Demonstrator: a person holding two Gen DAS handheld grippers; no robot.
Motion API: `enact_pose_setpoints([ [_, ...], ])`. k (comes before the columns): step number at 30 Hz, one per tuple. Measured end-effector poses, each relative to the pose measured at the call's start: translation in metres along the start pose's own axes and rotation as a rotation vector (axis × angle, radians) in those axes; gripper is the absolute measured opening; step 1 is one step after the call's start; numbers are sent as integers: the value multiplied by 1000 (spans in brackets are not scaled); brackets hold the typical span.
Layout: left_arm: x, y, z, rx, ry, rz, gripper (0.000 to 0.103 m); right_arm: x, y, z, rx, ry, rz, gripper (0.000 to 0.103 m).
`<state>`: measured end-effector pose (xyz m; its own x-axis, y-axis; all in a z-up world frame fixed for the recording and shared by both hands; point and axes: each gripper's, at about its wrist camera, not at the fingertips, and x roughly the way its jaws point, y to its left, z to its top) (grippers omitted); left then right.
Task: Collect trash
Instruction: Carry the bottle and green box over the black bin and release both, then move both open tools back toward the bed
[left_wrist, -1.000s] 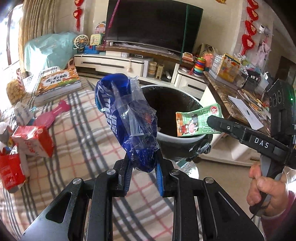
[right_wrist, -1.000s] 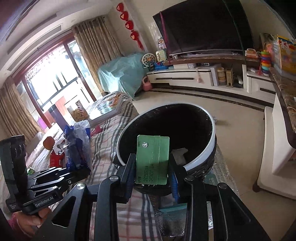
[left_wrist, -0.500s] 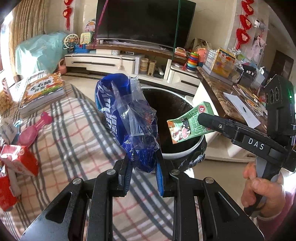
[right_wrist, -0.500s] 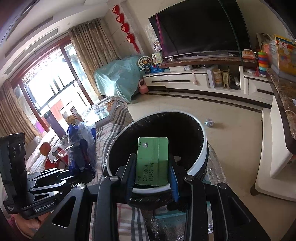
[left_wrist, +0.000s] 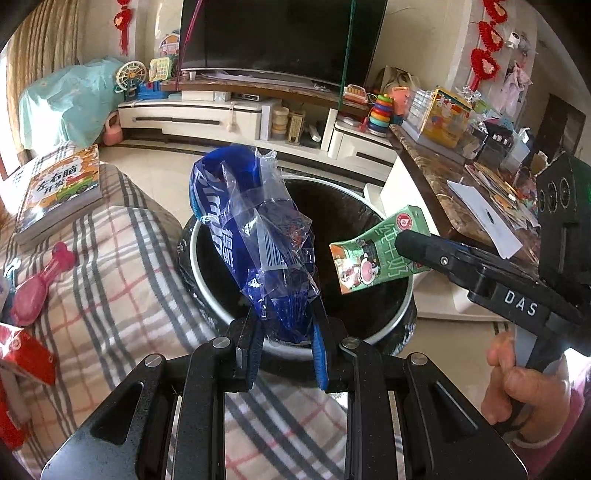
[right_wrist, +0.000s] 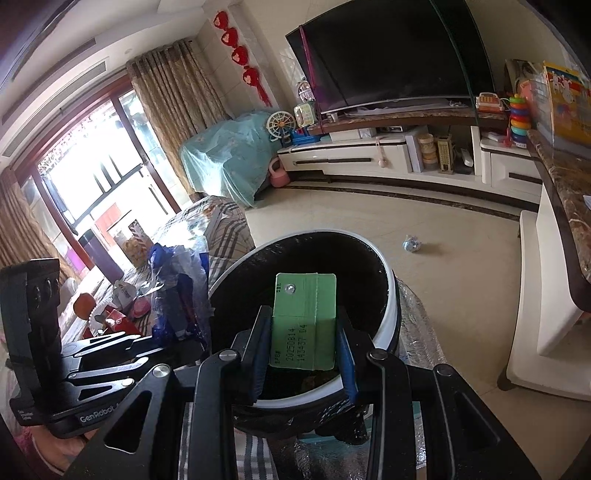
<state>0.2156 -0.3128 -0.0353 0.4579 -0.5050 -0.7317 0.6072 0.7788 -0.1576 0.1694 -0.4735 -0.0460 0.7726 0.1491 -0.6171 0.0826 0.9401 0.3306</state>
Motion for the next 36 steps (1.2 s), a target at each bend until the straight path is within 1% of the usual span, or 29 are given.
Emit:
enact_pose_setpoints([
  [7, 10, 3, 5, -18, 11, 4, 22, 7, -3, 3, 1, 18, -9, 33],
  [10, 10, 2, 5, -22, 1, -4, 31, 10, -5, 6, 12, 23, -11, 36],
  [12, 10, 2, 6, -23, -2, -1, 45, 10, -4, 7, 19, 20, -18, 39],
  [13, 9, 3, 5, -26, -9, -1, 48, 9, -5, 8, 23, 16, -20, 44],
  [14, 9, 4, 6, -28, -14, 0, 51, 8, -5, 8, 26, 12, -20, 52],
  [16, 5, 6, 4, -30, -30, 4, 51, 4, -5, 8, 26, -8, -26, 60],
  [19, -3, 10, -3, -38, -49, 16, 53, 0, -2, 8, 18, -23, -34, 64],
  [23, -13, 19, -18, -60, -56, 38, 57, -2, 5, 4, 14, -26, -31, 80],
  [24, -17, 22, -24, -68, -58, 46, 58, -3, 9, 2, 8, -25, -32, 81],
  [26, -26, 31, -37, -88, -71, 66, 59, -3, 16, -2, -2, -19, -27, 89],
  [28, -35, 41, -49, -109, -78, 78, 62, -4, 26, -6, -17, -18, -15, 92],
  [32, -52, 58, -65, -153, -88, 104, 64, -6, 48, -15, -60, -22, 5, 98],
  [36, -70, 75, -83, -196, -102, 134, 67, -3, 70, -24, -86, -4, 44, 99],
])
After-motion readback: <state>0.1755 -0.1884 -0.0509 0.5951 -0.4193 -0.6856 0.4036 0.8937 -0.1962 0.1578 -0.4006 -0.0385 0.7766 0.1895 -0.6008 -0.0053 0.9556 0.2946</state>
